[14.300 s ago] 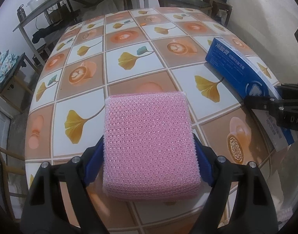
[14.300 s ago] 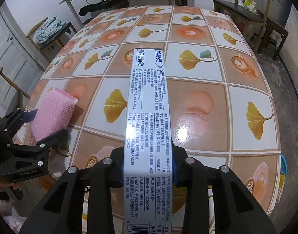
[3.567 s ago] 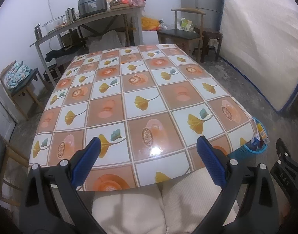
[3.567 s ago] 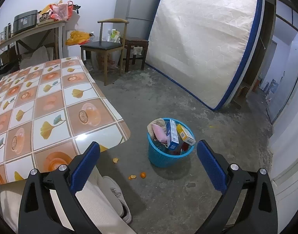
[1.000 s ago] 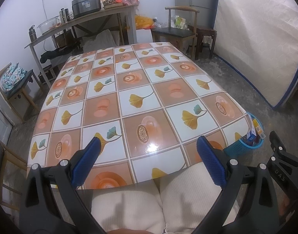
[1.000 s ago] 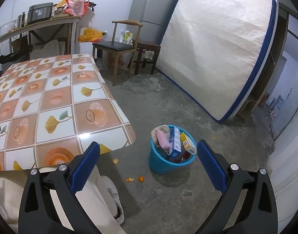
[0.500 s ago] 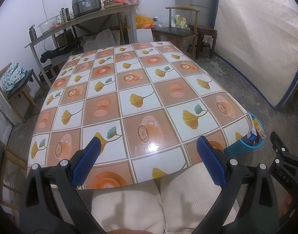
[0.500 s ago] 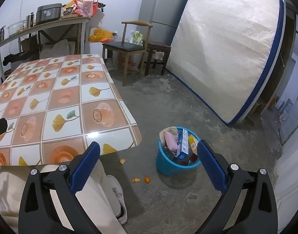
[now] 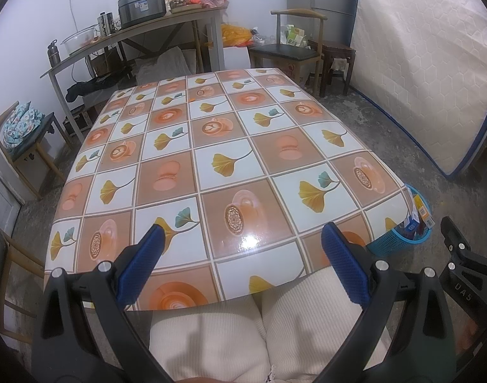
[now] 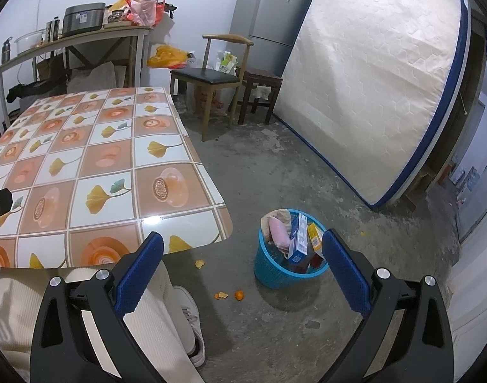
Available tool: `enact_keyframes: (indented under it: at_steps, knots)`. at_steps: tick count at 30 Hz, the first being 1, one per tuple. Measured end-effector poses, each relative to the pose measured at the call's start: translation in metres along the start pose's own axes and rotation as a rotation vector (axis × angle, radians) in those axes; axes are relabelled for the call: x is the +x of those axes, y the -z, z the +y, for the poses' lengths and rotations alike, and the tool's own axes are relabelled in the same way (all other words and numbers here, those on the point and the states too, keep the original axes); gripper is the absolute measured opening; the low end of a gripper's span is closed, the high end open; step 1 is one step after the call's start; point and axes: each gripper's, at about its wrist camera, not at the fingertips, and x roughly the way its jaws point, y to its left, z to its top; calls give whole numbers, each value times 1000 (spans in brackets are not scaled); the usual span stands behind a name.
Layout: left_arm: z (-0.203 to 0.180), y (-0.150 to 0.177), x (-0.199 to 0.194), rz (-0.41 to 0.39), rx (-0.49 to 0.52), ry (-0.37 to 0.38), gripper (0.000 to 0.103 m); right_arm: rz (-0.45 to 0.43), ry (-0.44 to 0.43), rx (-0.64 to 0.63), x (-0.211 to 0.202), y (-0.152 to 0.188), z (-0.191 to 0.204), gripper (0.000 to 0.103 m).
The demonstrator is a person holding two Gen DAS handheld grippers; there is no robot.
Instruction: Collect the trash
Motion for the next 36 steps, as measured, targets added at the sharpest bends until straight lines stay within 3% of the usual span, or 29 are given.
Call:
enact_keyframes:
  at_steps: [36]
  knots:
    - [3, 0, 1, 4, 0, 1, 94, -3, 3, -1, -1, 0, 0, 97]
